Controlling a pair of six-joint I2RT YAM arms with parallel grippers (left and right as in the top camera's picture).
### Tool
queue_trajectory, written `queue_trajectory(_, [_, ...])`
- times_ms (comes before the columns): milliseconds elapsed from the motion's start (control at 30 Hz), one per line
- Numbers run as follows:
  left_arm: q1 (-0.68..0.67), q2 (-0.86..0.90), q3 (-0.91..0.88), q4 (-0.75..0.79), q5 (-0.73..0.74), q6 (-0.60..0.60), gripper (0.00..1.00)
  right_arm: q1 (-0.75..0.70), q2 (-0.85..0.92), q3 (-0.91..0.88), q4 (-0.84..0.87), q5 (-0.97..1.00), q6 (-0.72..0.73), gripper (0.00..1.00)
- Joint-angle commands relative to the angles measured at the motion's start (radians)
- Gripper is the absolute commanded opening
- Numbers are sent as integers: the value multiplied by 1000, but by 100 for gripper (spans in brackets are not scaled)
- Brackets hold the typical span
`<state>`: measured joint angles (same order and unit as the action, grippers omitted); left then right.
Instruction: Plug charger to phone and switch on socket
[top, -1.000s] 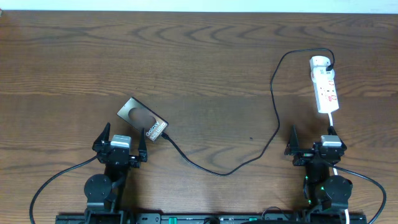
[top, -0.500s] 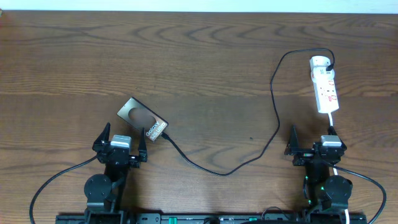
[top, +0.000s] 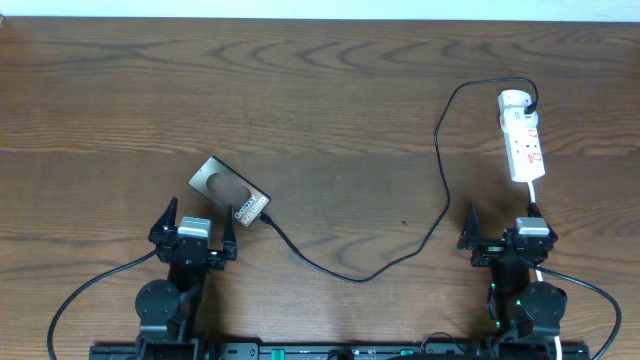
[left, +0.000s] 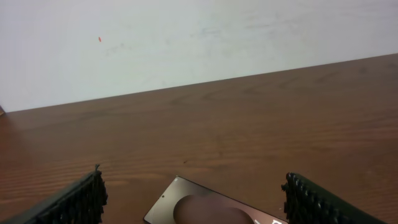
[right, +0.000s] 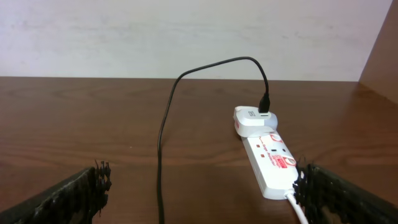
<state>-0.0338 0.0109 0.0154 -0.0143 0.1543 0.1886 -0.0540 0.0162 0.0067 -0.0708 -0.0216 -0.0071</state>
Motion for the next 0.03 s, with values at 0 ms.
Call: queue_trajectory(0, [0, -7, -11, -41, 21, 14, 88, -4, -11, -1, -4, 12, 14, 99])
